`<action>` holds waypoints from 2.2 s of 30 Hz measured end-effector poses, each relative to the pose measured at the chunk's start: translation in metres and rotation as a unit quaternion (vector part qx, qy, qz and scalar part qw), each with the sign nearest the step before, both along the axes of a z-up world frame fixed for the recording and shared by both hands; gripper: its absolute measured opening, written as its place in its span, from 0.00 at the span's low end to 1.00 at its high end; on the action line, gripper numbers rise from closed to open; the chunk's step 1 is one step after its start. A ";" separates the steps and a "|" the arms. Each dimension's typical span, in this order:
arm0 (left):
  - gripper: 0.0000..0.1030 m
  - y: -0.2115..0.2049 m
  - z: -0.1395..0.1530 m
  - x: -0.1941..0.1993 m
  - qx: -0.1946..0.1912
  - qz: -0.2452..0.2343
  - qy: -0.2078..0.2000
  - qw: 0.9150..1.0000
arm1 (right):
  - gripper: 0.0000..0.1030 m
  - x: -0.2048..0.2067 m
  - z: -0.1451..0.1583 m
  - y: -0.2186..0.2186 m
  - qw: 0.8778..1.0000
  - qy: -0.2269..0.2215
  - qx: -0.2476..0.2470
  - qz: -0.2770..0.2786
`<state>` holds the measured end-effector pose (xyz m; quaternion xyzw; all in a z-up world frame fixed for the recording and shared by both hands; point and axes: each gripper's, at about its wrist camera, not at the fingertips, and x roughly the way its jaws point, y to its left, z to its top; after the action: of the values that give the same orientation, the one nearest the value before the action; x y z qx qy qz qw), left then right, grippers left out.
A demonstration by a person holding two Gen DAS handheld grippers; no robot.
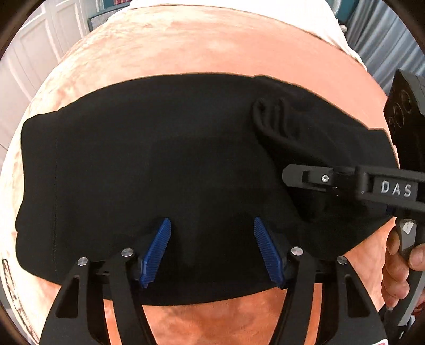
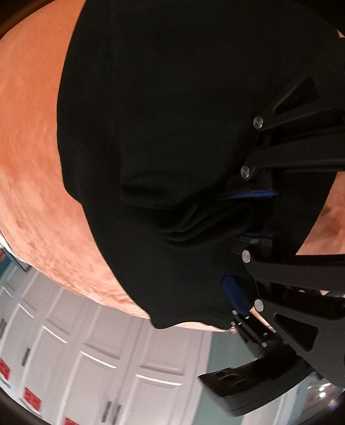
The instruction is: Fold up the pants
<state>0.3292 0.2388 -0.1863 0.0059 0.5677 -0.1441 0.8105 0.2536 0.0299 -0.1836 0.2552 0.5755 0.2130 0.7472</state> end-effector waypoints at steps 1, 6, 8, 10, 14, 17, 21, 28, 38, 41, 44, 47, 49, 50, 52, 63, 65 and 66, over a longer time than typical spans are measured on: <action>0.62 0.007 0.005 0.001 -0.016 0.014 -0.006 1.000 | 0.24 -0.001 0.003 -0.001 1.000 -0.002 0.004 -0.002; 0.95 0.116 0.032 -0.027 -0.131 0.244 -0.051 0.960 | 0.39 -0.034 0.061 -0.010 0.997 -0.082 -0.002 0.004; 0.94 0.166 0.018 -0.039 -0.194 0.361 -0.025 0.912 | 0.42 -0.048 0.074 -0.014 0.995 -0.098 -0.007 0.010; 0.94 0.196 0.004 -0.044 -0.214 0.428 -0.008 0.878 | 0.42 -0.056 0.076 -0.015 0.995 -0.101 -0.011 0.016; 0.94 0.201 -0.021 -0.027 -0.246 0.458 0.006 0.854 | 0.42 -0.071 0.079 -0.010 0.994 -0.104 -0.023 0.031; 0.88 0.189 -0.025 -0.011 -0.264 0.421 -0.022 0.868 | 0.42 -0.075 0.079 -0.015 0.995 -0.094 -0.021 0.026; 0.55 0.206 -0.044 -0.002 -0.274 0.436 -0.006 0.857 | 0.42 -0.081 0.081 -0.030 0.996 -0.085 -0.023 0.013; 0.12 0.155 0.052 -0.042 -0.229 0.326 -0.102 0.912 | 0.44 -0.102 0.082 -0.081 0.995 -0.084 -0.035 -0.036; 0.13 -0.114 0.159 -0.078 -0.162 0.041 -0.156 0.973 | 0.55 -0.144 0.101 -0.198 0.983 -0.109 -0.036 -0.142; 0.14 -0.184 0.100 -0.074 -0.116 0.024 -0.079 0.990 | 0.55 -0.161 0.096 -0.234 0.979 -0.108 -0.045 -0.165; 0.16 -0.236 0.025 -0.078 -0.050 0.017 -0.016 0.998 | 0.55 -0.178 0.083 -0.267 0.977 -0.095 -0.049 -0.185; 0.23 -0.268 -0.008 -0.099 0.009 -0.003 -0.013 1.000 | 0.55 -0.185 0.070 -0.290 0.976 -0.077 -0.047 -0.198; 0.48 -0.279 0.008 -0.118 0.034 -0.026 -0.058 0.997 | 0.55 -0.184 0.069 -0.295 0.978 -0.075 -0.044 -0.192; 0.60 -0.278 0.018 -0.127 0.016 -0.031 -0.060 0.998 | 0.56 -0.182 0.070 -0.294 0.978 -0.076 -0.040 -0.189; 0.81 -0.262 0.045 -0.140 -0.032 -0.023 -0.079 0.996 | 0.69 -0.172 0.076 -0.292 0.980 -0.083 -0.022 -0.179; 0.84 -0.102 0.073 -0.120 -0.020 0.172 -0.088 0.981 | 0.82 -0.098 0.049 -0.230 0.992 -0.040 -0.009 -0.117; 0.84 -0.092 0.068 -0.118 -0.004 0.184 -0.089 0.979 | 0.68 -0.097 0.039 -0.217 0.992 -0.037 -0.008 -0.117; 0.84 -0.090 0.065 -0.117 0.005 0.185 -0.089 0.979 | 0.57 -0.097 0.037 -0.212 0.992 -0.040 -0.015 -0.115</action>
<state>0.2117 0.1491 -0.1215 -0.0828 0.4857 0.0121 0.8701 0.1568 -0.1820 -0.1462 0.2996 0.5154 0.1273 0.7927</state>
